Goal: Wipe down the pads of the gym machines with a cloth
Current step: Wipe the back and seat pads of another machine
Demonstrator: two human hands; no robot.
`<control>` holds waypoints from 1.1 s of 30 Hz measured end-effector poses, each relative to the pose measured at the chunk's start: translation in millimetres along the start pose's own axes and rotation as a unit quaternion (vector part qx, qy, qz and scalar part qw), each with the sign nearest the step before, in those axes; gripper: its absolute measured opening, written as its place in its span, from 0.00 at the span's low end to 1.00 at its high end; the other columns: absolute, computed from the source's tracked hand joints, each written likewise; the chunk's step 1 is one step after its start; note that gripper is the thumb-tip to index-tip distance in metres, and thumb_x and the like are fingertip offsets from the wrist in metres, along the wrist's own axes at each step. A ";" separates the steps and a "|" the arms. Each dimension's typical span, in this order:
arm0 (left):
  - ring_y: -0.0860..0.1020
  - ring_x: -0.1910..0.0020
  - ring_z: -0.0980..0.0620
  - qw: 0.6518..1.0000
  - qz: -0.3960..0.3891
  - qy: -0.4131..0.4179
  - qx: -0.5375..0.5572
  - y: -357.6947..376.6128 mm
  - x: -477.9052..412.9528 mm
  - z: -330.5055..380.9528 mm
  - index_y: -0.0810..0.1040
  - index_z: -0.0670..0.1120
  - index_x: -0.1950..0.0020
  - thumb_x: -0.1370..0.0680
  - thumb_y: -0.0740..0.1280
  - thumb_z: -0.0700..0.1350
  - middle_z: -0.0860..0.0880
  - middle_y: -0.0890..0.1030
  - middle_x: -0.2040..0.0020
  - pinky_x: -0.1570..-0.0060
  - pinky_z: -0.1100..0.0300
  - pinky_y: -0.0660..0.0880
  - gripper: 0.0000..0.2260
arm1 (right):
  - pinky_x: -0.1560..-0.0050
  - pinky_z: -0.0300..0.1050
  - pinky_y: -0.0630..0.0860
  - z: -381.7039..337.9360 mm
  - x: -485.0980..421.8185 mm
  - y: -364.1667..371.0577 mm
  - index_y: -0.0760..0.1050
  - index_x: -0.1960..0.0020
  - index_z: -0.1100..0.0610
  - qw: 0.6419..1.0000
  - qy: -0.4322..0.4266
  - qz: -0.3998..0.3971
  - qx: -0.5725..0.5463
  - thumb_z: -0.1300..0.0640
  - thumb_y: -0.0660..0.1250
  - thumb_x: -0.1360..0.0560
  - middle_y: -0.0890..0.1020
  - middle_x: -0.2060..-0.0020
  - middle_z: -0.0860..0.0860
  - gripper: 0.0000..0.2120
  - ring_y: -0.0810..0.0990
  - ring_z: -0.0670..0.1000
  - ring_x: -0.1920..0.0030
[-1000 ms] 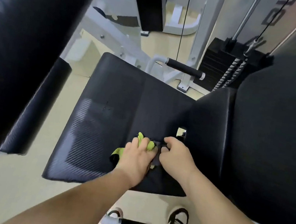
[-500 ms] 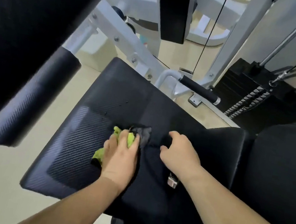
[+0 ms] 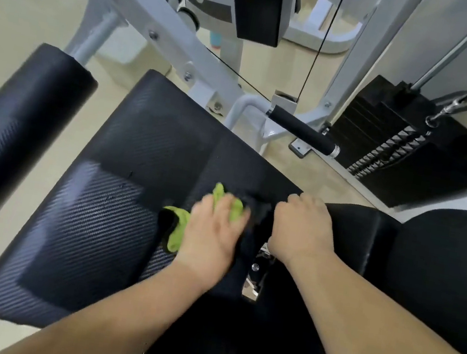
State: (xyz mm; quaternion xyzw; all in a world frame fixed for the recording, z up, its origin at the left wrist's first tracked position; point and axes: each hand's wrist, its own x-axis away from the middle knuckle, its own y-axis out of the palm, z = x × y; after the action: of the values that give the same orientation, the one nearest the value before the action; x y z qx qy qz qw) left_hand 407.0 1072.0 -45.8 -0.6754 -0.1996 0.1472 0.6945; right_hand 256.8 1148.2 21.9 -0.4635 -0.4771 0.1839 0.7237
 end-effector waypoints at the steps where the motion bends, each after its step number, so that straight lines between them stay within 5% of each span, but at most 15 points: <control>1: 0.68 0.46 0.40 0.997 -0.030 0.069 -0.008 3.6 11.5 2.4 0.73 0.54 0.27 0.28 0.70 0.45 0.41 0.72 0.31 0.49 0.47 0.70 0.29 | 0.31 0.53 0.66 -0.1 1.0 2.4 0.78 0.38 0.51 1.000 -0.003 -0.016 0.024 0.49 0.65 0.24 0.77 0.40 0.53 0.15 0.72 0.57 0.36; 4: 0.73 0.49 0.39 0.993 -0.001 0.118 0.010 -6.3 10.1 -20.1 0.78 0.56 0.31 0.30 0.72 0.47 0.44 0.77 0.36 0.52 0.47 0.72 0.26 | 0.27 0.57 0.61 -1.1 4.0 4.5 0.79 0.37 0.52 0.997 -0.004 -0.029 0.066 0.48 0.65 0.23 0.74 0.36 0.56 0.17 0.69 0.61 0.33; 10: 0.69 0.45 0.40 0.983 0.043 -0.175 0.015 -37.2 -100.0 -33.2 0.77 0.54 0.40 0.23 0.65 0.46 0.43 0.73 0.39 0.49 0.48 0.65 0.12 | 0.31 0.52 0.68 0.8 2.7 -3.0 0.79 0.45 0.52 0.999 0.021 0.009 -0.027 0.57 0.64 0.23 0.77 0.41 0.54 0.09 0.73 0.58 0.38; 14: 0.70 0.44 0.39 0.997 0.009 -0.076 -0.004 -17.5 -119.7 10.9 0.77 0.55 0.37 0.23 0.65 0.44 0.43 0.74 0.37 0.52 0.50 0.66 0.15 | 0.35 0.49 0.71 0.4 -2.0 -4.7 0.77 0.42 0.55 0.994 0.053 0.049 -0.079 0.61 0.64 0.23 0.78 0.42 0.54 0.11 0.76 0.57 0.38; 18: 0.71 0.53 0.41 0.997 0.006 0.038 0.063 5.7 -43.7 37.6 0.80 0.51 0.46 0.30 0.72 0.42 0.45 0.77 0.46 0.59 0.50 0.68 0.14 | 0.38 0.48 0.71 0.4 2.0 -8.9 0.76 0.44 0.57 0.981 0.072 0.080 -0.159 0.63 0.60 0.22 0.78 0.42 0.55 0.10 0.76 0.57 0.39; 22: 0.72 0.53 0.43 0.987 -0.061 0.142 0.049 7.4 64.8 25.1 0.83 0.56 0.47 0.27 0.60 0.49 0.48 0.79 0.44 0.57 0.51 0.69 0.16 | 0.40 0.48 0.71 0.4 15.4 -23.6 0.75 0.47 0.57 0.983 0.031 0.055 -0.171 0.61 0.65 0.25 0.77 0.44 0.54 0.07 0.75 0.57 0.39; 25: 0.71 0.50 0.42 0.982 -0.087 0.167 0.002 -15.4 92.1 -18.3 0.80 0.58 0.39 0.29 0.71 0.50 0.47 0.78 0.40 0.51 0.50 0.65 0.18 | 0.49 0.48 0.70 -18.0 33.2 -32.6 0.72 0.50 0.56 0.983 0.003 0.002 -0.183 0.60 0.64 0.25 0.77 0.44 0.54 0.05 0.75 0.58 0.40; 27: 0.72 0.46 0.40 0.995 -0.065 0.071 -0.026 -36.0 83.0 -55.6 0.77 0.59 0.34 0.28 0.72 0.50 0.46 0.76 0.36 0.47 0.47 0.68 0.21 | 0.50 0.48 0.72 -36.7 49.4 -26.3 0.76 0.44 0.57 0.959 0.033 -0.045 -0.278 0.61 0.63 0.26 0.78 0.42 0.54 0.11 0.76 0.59 0.39; 30: 0.71 0.41 0.38 0.985 -0.001 -0.172 -0.032 -64.8 65.7 -104.4 0.75 0.62 0.32 0.23 0.69 0.57 0.45 0.72 0.32 0.44 0.44 0.68 0.18 | 0.45 0.47 0.76 -63.1 73.0 -5.1 0.75 0.30 0.54 0.877 0.102 -0.084 -0.462 0.60 0.63 0.23 0.78 0.35 0.54 0.22 0.77 0.58 0.36; 33: 0.69 0.42 0.38 0.967 0.002 -0.252 0.017 -67.2 90.8 -88.9 0.73 0.58 0.30 0.22 0.65 0.59 0.43 0.70 0.34 0.46 0.45 0.72 0.21 | 0.37 0.45 0.72 -89.2 98.1 19.9 0.71 0.25 0.51 0.809 0.120 -0.093 -0.568 0.58 0.63 0.20 0.74 0.29 0.53 0.24 0.75 0.55 0.31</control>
State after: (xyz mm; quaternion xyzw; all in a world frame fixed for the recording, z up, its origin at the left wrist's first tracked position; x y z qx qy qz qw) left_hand 524.5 1033.9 27.6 -0.6048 -0.3647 0.3174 0.6328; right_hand 383.9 1183.6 45.8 -0.7633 -0.4471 -0.2452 0.3967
